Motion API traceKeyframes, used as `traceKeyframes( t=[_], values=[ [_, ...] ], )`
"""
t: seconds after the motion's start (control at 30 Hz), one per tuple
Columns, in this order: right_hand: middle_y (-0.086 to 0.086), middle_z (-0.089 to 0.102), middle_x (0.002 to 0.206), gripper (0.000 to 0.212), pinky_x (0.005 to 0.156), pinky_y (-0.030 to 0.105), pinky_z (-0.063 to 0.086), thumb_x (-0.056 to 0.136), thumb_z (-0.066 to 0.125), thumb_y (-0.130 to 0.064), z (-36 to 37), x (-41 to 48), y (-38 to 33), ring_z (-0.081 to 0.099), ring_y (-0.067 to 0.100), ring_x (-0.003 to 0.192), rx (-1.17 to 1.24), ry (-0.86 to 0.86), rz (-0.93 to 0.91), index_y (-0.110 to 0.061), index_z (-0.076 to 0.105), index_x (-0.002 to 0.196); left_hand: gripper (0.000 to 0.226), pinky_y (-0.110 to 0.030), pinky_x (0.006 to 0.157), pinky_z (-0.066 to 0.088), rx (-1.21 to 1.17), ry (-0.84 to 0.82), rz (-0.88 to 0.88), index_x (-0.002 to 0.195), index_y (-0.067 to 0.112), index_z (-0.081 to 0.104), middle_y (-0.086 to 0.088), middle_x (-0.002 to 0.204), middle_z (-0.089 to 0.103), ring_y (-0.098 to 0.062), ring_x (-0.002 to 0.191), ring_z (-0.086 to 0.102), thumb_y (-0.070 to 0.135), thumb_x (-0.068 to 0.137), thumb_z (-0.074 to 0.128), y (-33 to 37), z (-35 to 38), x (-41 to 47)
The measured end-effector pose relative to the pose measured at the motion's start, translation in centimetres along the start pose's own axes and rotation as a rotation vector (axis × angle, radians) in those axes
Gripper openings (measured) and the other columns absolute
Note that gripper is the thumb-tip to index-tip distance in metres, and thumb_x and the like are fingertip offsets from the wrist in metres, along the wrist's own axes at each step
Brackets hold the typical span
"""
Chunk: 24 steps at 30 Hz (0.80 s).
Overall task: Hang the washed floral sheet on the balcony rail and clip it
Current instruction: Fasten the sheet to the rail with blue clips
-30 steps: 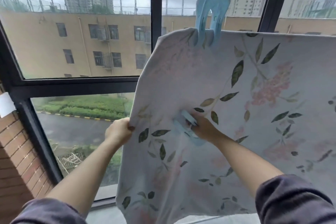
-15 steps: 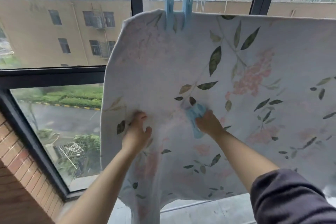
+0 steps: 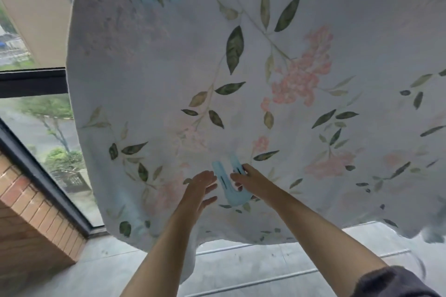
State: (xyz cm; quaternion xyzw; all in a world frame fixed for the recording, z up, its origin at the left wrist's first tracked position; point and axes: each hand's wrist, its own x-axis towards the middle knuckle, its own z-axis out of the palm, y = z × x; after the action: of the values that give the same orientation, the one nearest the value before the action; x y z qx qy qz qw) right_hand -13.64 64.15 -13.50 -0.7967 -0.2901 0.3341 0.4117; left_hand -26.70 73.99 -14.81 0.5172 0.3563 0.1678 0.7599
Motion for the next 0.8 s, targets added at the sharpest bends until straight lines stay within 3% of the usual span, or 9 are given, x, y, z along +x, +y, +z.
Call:
traceKeyframes(
  t=[0.07, 0.23, 0.4, 0.47, 0.53, 0.57, 0.63, 0.7, 0.8],
  values=[
    [0.007, 0.059, 0.098, 0.023, 0.083, 0.035, 0.046, 0.093, 0.052, -0.034, -0.2, -0.8, -0.1, 0.058, 0.023, 0.090, -0.064, -0.081, -0.009, -0.018, 0.048, 0.109, 0.047, -0.045, 0.100, 0.043, 0.020, 0.007, 0.053, 0.127, 0.016, 0.050, -0.004, 0.123, 0.059, -0.024, 0.114, 0.055, 0.037, 0.086, 0.061, -0.1, 1.0, 0.1],
    [0.006, 0.061, 0.100, 0.031, 0.075, 0.031, 0.045, 0.092, 0.053, -0.034, -0.9, -0.6, 0.1, 0.057, 0.019, 0.086, -0.046, -0.106, 0.054, -0.018, 0.051, 0.118, 0.027, -0.032, 0.080, 0.049, 0.094, 0.021, 0.140, 0.115, 0.010, 0.059, -0.006, 0.100, 0.066, -0.024, 0.095, 0.059, 0.024, 0.091, 0.057, 0.1, 2.0, 1.5],
    [0.004, 0.051, 0.119, 0.048, 0.091, 0.032, 0.050, 0.087, 0.062, -0.036, -2.5, 1.3, 1.2, 0.055, 0.019, 0.105, 0.159, -0.106, 0.139, -0.026, 0.040, 0.129, 0.017, -0.028, 0.078, 0.052, 0.005, 0.064, 0.219, 0.106, 0.011, 0.060, -0.008, 0.098, 0.066, -0.025, 0.091, 0.062, 0.018, 0.091, 0.057, 0.0, 2.5, 4.1],
    [0.004, 0.047, 0.124, 0.062, 0.097, 0.036, 0.049, 0.083, 0.068, -0.032, -3.6, 1.9, 1.4, 0.054, 0.020, 0.112, 0.298, -0.181, 0.069, -0.027, 0.033, 0.134, 0.029, -0.029, 0.076, 0.052, -0.111, 0.067, 0.266, 0.109, 0.010, 0.060, -0.005, 0.096, 0.067, -0.024, 0.092, 0.062, 0.026, 0.086, 0.063, 0.8, 2.8, 5.3],
    [0.001, 0.045, 0.123, 0.068, 0.092, 0.032, 0.052, 0.081, 0.073, -0.023, -4.7, 2.3, 1.3, 0.055, 0.017, 0.108, 0.316, -0.192, -0.063, -0.024, 0.032, 0.135, 0.065, -0.028, 0.074, 0.056, -0.194, 0.032, 0.325, 0.108, 0.010, 0.060, 0.000, 0.093, 0.070, -0.018, 0.089, 0.066, 0.050, 0.062, 0.079, 1.8, 3.1, 6.5],
    [0.000, 0.044, 0.122, 0.065, 0.086, 0.027, 0.054, 0.081, 0.072, -0.016, -5.2, 2.3, 0.8, 0.056, 0.015, 0.106, 0.291, -0.169, -0.132, -0.022, 0.033, 0.132, 0.080, -0.027, 0.075, 0.056, -0.202, 0.015, 0.354, 0.108, 0.011, 0.060, 0.002, 0.092, 0.071, -0.015, 0.088, 0.068, 0.059, 0.048, 0.083, 2.4, 3.2, 7.0],
    [-0.002, 0.047, 0.121, 0.060, 0.078, 0.021, 0.053, 0.080, 0.073, -0.011, -6.4, 3.1, 0.3, 0.057, 0.010, 0.103, 0.204, -0.094, -0.225, -0.023, 0.037, 0.125, 0.084, -0.026, 0.076, 0.056, -0.176, -0.033, 0.399, 0.109, 0.011, 0.058, 0.002, 0.094, 0.070, -0.014, 0.090, 0.067, 0.060, 0.045, 0.083, 3.4, 3.7, 8.3],
    [-0.003, 0.054, 0.113, 0.057, 0.080, 0.021, 0.053, 0.073, 0.079, -0.013, -7.9, 3.9, 0.5, 0.060, 0.010, 0.097, 0.084, 0.042, -0.306, -0.022, 0.043, 0.118, 0.060, -0.030, 0.079, 0.055, -0.159, -0.041, 0.406, 0.109, 0.014, 0.057, -0.001, 0.101, 0.067, -0.017, 0.095, 0.064, 0.048, 0.064, 0.077, 4.1, 4.5, 9.0],
    [-0.003, 0.053, 0.106, 0.060, 0.081, 0.014, 0.044, 0.067, 0.083, -0.022, -10.6, 5.6, 3.5, 0.054, 0.012, 0.092, -0.162, 0.504, -0.304, -0.014, 0.049, 0.115, 0.022, -0.040, 0.092, 0.047, -0.239, 0.102, 0.370, 0.114, 0.017, 0.052, -0.003, 0.111, 0.060, -0.020, 0.106, 0.057, 0.019, 0.093, 0.055, 4.5, 4.7, 10.0]
  ],
)
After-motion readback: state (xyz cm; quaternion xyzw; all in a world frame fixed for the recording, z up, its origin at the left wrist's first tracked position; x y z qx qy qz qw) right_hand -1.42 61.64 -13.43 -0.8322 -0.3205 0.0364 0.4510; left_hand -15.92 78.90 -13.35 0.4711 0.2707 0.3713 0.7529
